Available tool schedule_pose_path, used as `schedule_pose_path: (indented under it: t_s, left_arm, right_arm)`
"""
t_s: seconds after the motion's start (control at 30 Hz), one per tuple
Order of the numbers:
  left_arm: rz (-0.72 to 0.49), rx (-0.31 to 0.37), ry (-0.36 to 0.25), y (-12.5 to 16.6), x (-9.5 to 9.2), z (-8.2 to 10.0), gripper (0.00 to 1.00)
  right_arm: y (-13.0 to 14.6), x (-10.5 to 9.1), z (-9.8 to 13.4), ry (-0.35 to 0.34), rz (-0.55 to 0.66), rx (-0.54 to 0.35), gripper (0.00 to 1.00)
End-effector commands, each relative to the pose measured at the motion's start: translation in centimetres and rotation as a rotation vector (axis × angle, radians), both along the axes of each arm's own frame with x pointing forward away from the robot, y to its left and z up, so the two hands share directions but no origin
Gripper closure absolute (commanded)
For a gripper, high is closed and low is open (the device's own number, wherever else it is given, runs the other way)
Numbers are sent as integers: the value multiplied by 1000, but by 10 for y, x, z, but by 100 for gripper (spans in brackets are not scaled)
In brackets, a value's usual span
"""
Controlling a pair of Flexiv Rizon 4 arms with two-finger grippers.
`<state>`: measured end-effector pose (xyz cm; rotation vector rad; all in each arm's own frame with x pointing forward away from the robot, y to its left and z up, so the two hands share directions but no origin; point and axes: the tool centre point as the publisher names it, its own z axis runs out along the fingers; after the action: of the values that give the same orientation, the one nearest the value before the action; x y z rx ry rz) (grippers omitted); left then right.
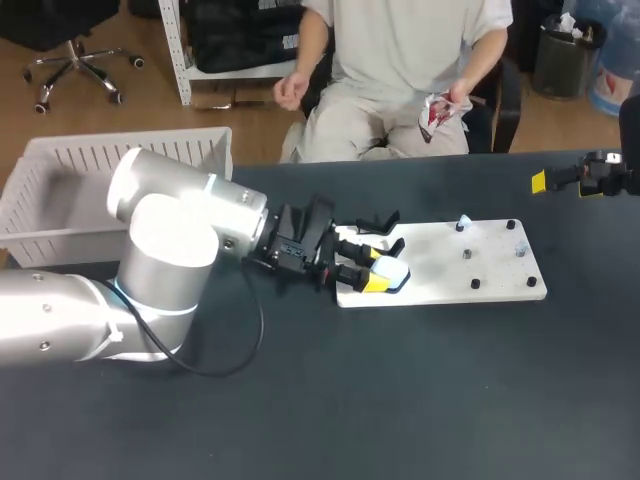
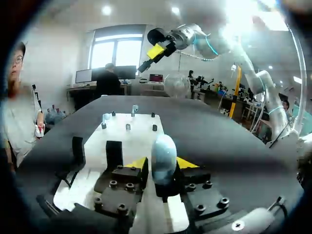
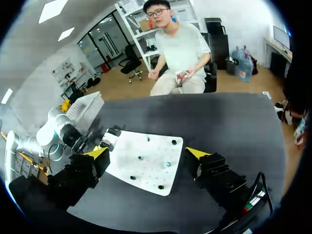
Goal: Pick up each earbud case from the left stands, insert the matching earbuds, close the lid, and place the case in the box.
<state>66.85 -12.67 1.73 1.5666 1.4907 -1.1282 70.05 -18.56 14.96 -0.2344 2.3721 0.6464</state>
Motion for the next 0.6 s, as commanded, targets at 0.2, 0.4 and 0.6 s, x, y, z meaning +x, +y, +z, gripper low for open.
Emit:
schedule_pose_path:
  t_s: [0.2,0.4,0.6]
  left_arm:
    - [-11,-5,-13,-1,1,-3,79]
    - [-8,-18,-18,6,-2,3,100]
    - [42,-85,-26,17,-4,28,100]
  right_arm:
    - [-1,0,0,1,2,1,0]
    - [-1,0,0,1,2,1,0]
    - [-1,0,0,1,2,1,0]
